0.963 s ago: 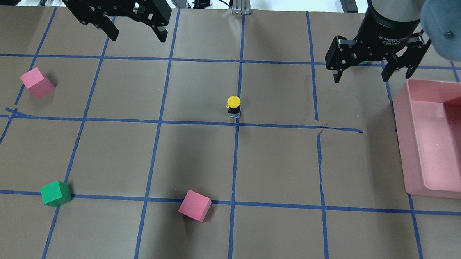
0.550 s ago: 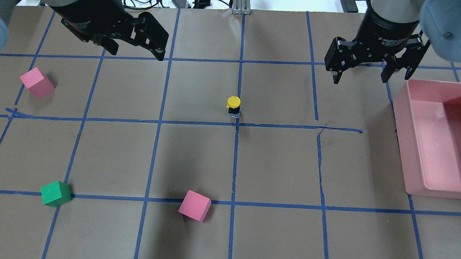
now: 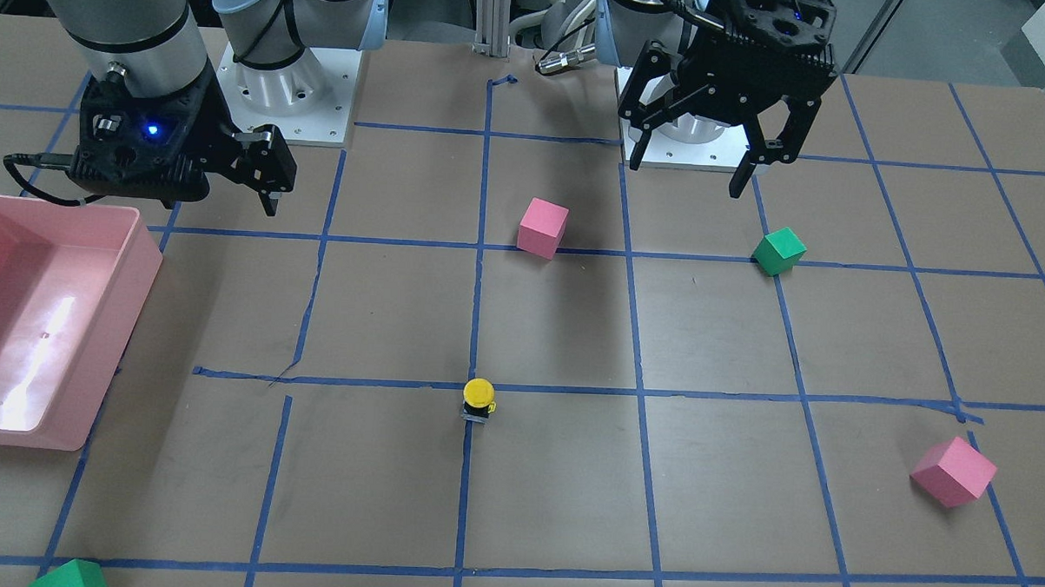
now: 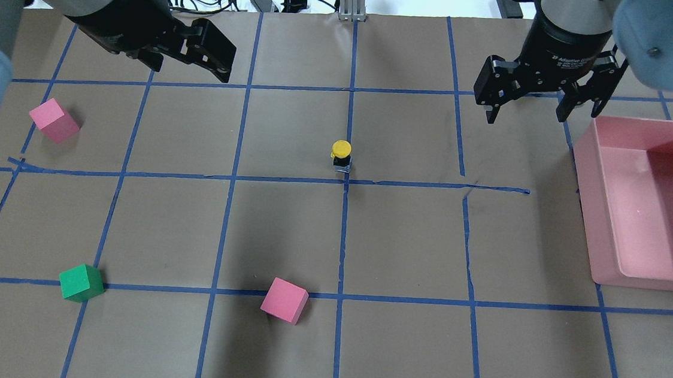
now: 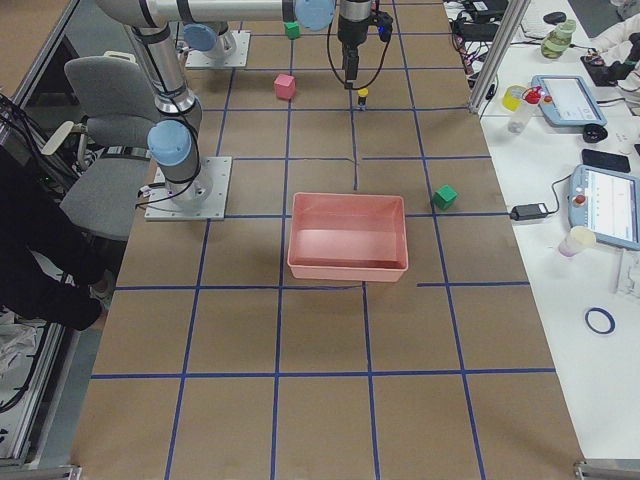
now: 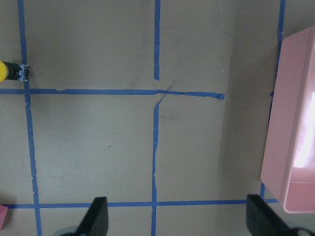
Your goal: Align button upright
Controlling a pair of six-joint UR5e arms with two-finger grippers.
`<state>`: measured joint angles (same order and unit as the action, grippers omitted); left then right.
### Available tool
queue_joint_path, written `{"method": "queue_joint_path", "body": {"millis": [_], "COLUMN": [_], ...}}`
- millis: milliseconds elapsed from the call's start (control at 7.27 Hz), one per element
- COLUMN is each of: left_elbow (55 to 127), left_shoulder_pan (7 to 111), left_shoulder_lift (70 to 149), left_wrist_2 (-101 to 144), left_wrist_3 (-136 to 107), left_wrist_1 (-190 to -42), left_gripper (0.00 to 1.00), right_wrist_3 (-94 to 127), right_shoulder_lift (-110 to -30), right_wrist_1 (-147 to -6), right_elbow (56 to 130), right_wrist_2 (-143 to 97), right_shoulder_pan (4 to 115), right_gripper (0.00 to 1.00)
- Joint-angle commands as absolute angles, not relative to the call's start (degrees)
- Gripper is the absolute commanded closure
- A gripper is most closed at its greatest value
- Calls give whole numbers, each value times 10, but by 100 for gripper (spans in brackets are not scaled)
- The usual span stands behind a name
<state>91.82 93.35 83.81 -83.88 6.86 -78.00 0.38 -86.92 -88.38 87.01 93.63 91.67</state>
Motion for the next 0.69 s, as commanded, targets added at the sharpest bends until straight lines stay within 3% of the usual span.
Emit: {"method": "queue_joint_path", "body": {"millis": [0, 550], "left_elbow": [918, 921], "left_shoulder_pan": [904, 889], "left_shoulder_lift": [838, 832], "left_wrist_2": [-836, -831], "left_wrist_3": [69, 69], "left_wrist_1": [-775, -776], "left_gripper": [0, 0], "right_wrist_3": [4, 4], "right_shoulder_lift": [-869, -870], "right_wrist_1": [-883, -882], "right_elbow": [871, 875], "right_wrist_2": [927, 927], "right_shoulder_pan": [919, 919], "right_gripper": [0, 0]}}
